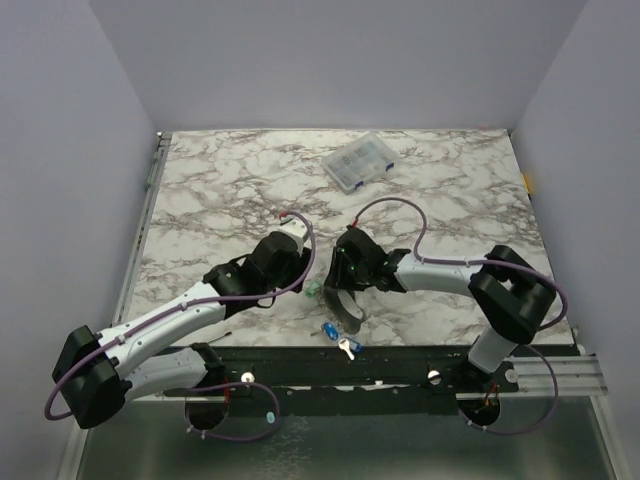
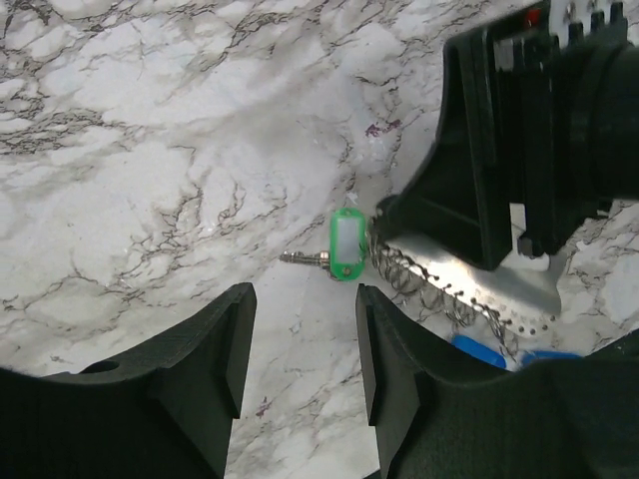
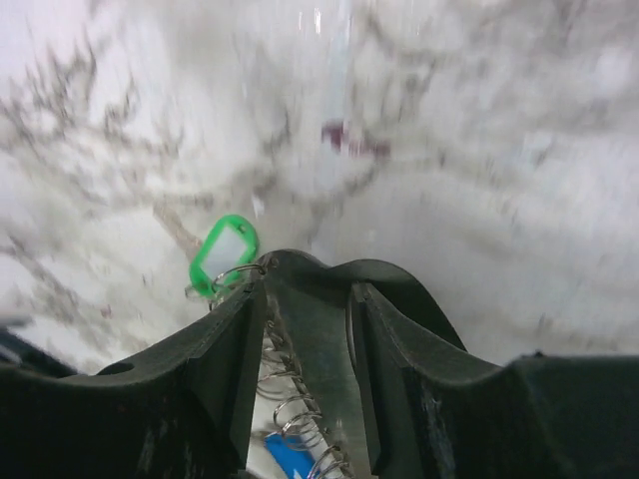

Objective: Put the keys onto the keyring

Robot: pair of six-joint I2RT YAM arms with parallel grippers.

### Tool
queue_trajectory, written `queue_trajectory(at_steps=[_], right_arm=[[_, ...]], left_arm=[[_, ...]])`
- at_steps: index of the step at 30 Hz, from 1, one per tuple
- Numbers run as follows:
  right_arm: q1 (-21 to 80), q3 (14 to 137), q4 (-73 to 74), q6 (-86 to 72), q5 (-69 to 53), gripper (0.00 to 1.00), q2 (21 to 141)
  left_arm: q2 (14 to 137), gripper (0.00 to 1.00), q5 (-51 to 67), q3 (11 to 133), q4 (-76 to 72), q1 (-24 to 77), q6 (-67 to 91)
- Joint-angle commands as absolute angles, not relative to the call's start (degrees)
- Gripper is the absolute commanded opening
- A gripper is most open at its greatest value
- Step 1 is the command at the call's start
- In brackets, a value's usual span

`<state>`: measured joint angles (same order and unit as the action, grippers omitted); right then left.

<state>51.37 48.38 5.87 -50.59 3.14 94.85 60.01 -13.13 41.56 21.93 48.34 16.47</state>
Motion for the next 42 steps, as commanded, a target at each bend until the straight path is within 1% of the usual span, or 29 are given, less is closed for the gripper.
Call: queue_trajectory(at_steps=[1,5,8,12,16,18,19,22,25,27,35,42], right_arm=[[47.1,52.1,5.2,-43.7,5.3,0.49,101.6],[44.0,55.8,3.2,-38.8,4.2,0.48,105.8],[42.7,58.6,2.9,-32.4,5.5,0.48,107.3],[42.0,61.0,4.1,-26.1,6.6,0.47,104.7],[41.6,61.5,6.3,-23.3,7.4,0.49,99.7],[41.3,60.4,7.4,-23.1,7.7,0.49,97.0],[41.2,59.6,7.7,-23.2,7.9,0.54,95.5],[41.2,56.1,8.1,-23.7,8.7,0.6,89.9],[41.2,51.9,7.7,-24.6,8.7,0.6,84.5],[41.2,49.6,7.8,-25.2,8.0,0.61,81.1],[41.2,41.7,10.0,-26.6,5.5,0.61,68.7],[41.2,39.0,11.1,-27.5,3.6,0.61,64.1]], left_arm=[[59.7,0.5,-13.9,41.1,21.1,47.1,15.8],[59.7,0.5,-13.2,41.1,21.0,46.4,15.4],[59.6,0.5,-11.5,41.1,20.6,46.1,15.0],[58.7,0.51,-9.2,39.4,18.3,46.1,14.9],[59.1,0.54,-8.6,38.0,16.8,46.3,17.0],[59.3,0.54,-8.7,37.8,16.1,46.3,18.6],[59.3,0.54,-9.2,37.6,15.5,46.4,19.4],[59.6,0.54,-12.1,37.4,14.4,46.4,20.5],[60.2,0.52,-17.1,36.6,11.7,46.4,22.2],[61.5,0.48,-15.9,35.1,7.1,46.4,22.4],[68.6,0.48,-10.0,31.1,-6.0,46.4,17.9],[74.8,0.49,-8.4,30.9,-11.7,46.1,16.4]])
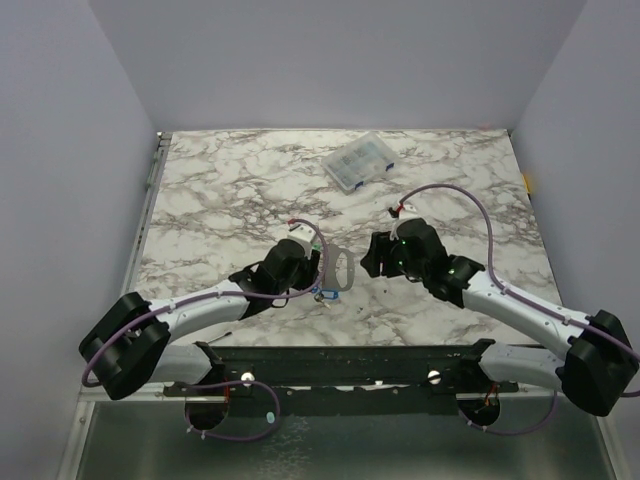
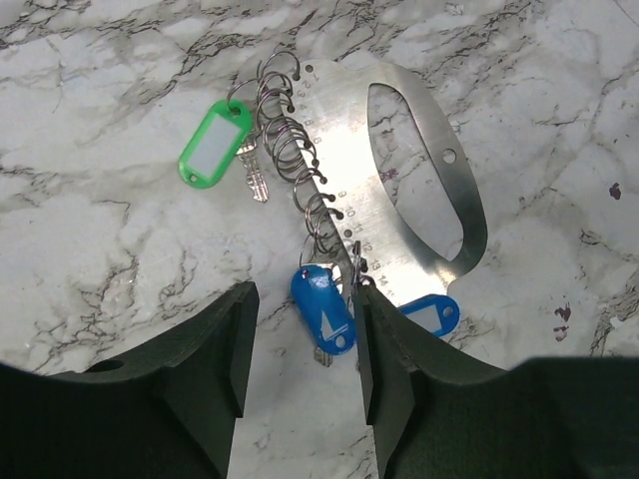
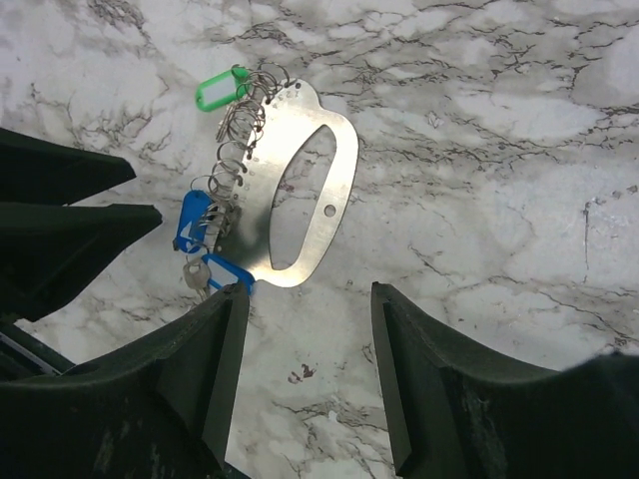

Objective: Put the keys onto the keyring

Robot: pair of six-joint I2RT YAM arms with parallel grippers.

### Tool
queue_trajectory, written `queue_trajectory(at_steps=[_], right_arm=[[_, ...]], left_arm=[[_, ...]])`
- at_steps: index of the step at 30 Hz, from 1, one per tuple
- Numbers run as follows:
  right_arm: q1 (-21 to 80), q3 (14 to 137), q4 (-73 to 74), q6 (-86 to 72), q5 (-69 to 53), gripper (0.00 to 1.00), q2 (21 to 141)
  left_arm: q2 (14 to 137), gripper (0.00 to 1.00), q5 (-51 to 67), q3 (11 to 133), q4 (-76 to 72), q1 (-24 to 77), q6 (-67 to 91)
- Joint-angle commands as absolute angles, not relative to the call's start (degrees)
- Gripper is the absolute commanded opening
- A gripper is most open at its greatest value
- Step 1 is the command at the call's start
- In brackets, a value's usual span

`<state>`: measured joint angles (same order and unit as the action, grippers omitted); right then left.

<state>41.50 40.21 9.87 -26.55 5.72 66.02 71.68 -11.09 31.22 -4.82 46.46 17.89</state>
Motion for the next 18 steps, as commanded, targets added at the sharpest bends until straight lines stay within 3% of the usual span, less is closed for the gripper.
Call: queue_trajectory(at_steps=[1,18], right_arm=[[41.2,38.7,11.1,-27.6,3.4,0.61,63.9],[41.2,37.7,12.8,-27.8,1.9,0.6,62.7]], left_arm=[[75.8,0.49,-7.9,31.0,-12.6,46.1,16.3],[81.9,0.38,-9.4,31.0,-15.8,45.5,14.3]])
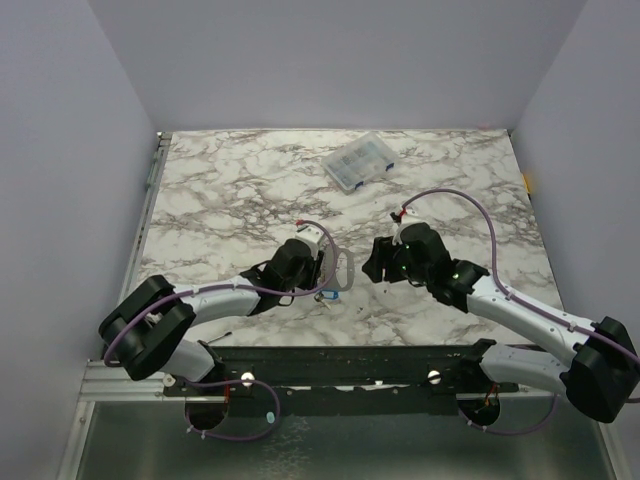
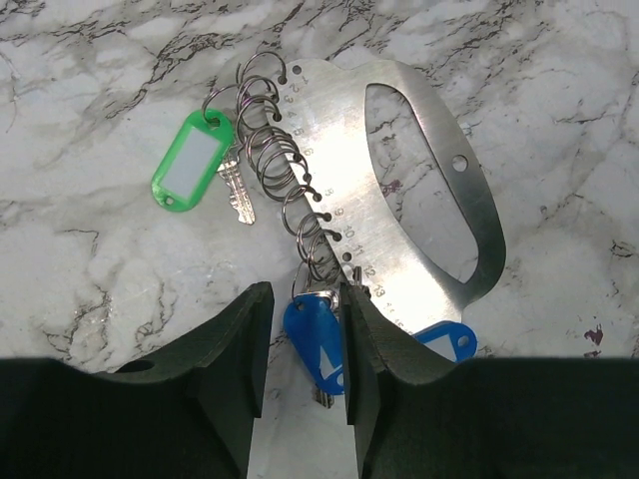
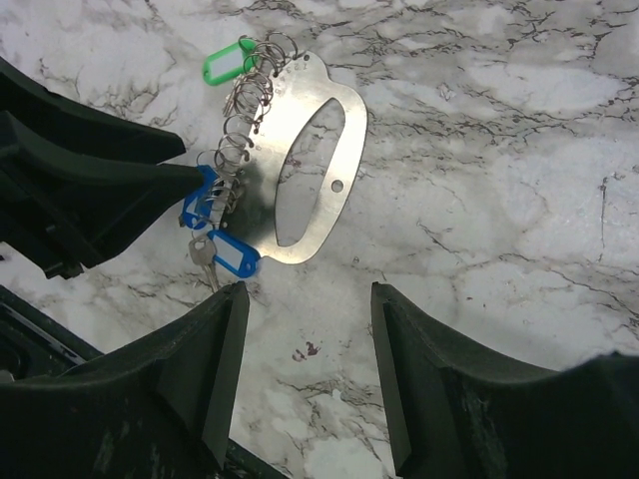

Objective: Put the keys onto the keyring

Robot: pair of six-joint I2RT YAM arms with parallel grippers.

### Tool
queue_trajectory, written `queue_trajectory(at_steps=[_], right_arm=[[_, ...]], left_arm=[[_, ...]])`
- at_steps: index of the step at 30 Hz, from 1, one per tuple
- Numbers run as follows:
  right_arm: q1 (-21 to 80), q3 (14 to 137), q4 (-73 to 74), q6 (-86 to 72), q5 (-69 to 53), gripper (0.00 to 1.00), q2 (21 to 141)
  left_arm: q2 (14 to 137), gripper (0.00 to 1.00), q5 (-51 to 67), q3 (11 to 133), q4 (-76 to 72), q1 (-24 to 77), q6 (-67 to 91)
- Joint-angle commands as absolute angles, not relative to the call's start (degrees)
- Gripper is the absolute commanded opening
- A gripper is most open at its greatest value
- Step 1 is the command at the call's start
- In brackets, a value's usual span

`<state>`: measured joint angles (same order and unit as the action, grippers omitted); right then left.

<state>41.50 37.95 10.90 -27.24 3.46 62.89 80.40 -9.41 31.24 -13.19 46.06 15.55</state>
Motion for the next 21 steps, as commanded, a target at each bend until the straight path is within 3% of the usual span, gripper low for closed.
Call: queue_trajectory(at_steps=[1,8,16,21], right_arm=[[41.2,37.8,13.0,-27.8,2.0,0.6,62.7],[41.2,37.8,13.5,-28.0,2.1,0.6,62.8],[41.1,37.9,13.4,-28.1,2.0,0.6,63.7],[41.2,37.0,11.9,-27.4,0.8,0.6,63.0]], left_arm=[[82.2,0.38,-9.5,31.1,-15.9,45.4,14.3],[84.3,0.35,-10.2,31.2,-15.3,45.3,14.7],[85.3,0.03,-7.9,30.7,-17.6,45.1,14.0],[84.1,0.0,-5.7,31.1,-18.0,45.2,13.9]])
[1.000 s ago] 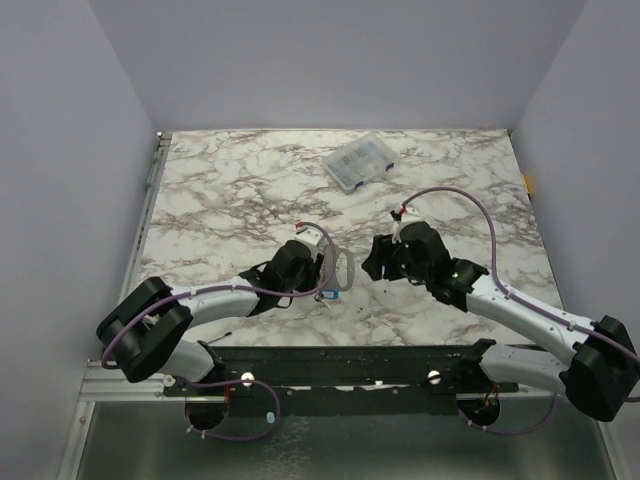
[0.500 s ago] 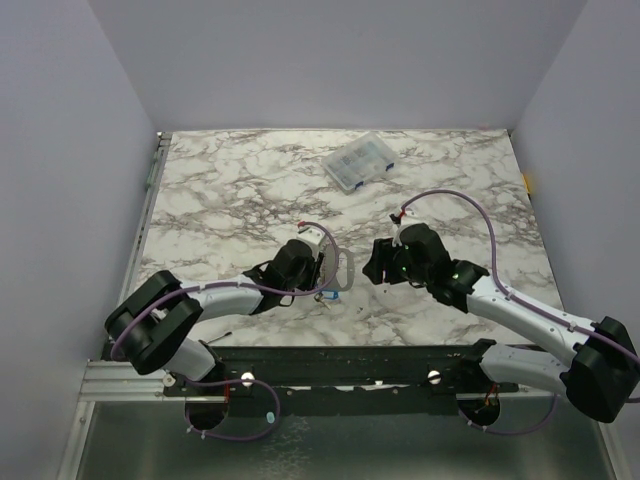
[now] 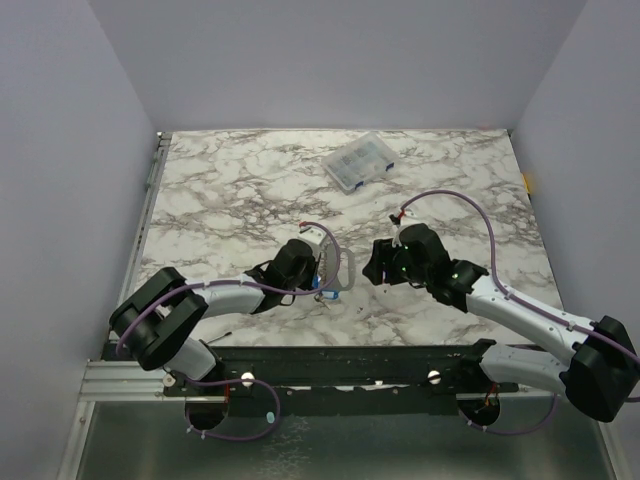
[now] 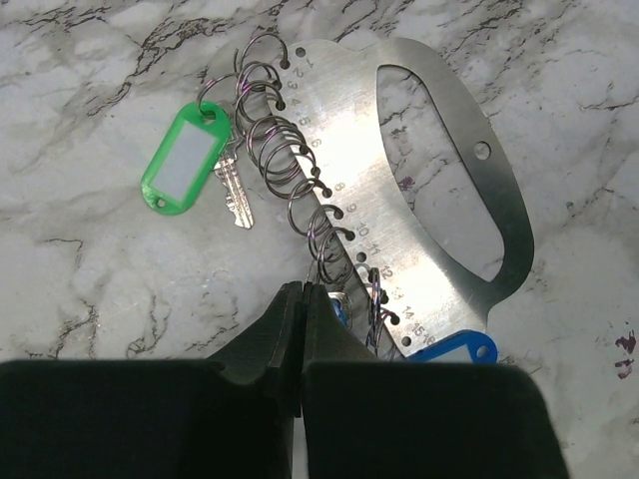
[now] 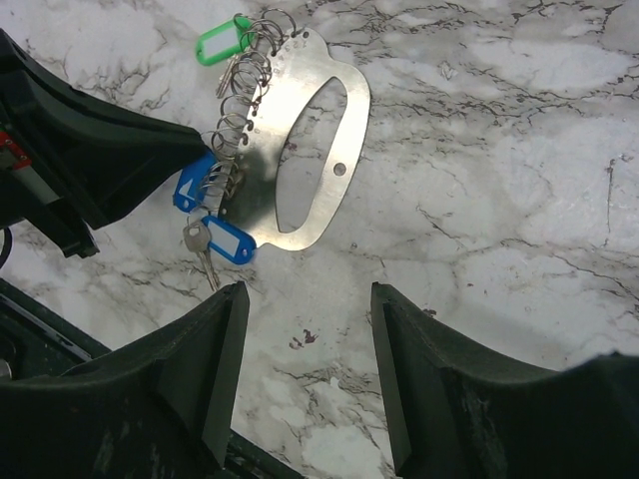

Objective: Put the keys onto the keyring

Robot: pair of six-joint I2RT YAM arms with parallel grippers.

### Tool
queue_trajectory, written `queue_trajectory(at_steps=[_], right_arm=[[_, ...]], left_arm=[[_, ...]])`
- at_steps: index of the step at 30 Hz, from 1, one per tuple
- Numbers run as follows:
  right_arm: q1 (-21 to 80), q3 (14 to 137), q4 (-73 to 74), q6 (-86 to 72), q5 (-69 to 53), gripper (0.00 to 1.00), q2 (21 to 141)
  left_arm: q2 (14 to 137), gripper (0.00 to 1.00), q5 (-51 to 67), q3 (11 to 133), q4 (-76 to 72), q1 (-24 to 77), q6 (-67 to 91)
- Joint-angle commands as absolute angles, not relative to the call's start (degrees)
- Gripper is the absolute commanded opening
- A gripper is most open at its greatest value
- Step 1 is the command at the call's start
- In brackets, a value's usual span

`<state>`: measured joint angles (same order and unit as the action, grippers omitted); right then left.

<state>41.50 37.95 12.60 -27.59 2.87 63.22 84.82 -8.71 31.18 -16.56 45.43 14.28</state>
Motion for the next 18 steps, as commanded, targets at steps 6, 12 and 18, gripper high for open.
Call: queue_trajectory(at_steps=[6,12,18], right_arm=[[41.2,33.5,6.9,-25.9,-1.6,0.6,58.2],[41.2,31.5,3.9,-24.0,-2.2,0.6,54.7],[41.2,32.0,4.0,-23.6,-3.1,0.6,54.7]], left_arm=[[77.9,0.0,-5.7,35.0,-10.6,45.2,15.4],[73.6,0.0,-5.4,38.5,-4.3,45.2,15.7],[74.0,0.14,-8.1,38.3,-2.4,45.2,14.7]])
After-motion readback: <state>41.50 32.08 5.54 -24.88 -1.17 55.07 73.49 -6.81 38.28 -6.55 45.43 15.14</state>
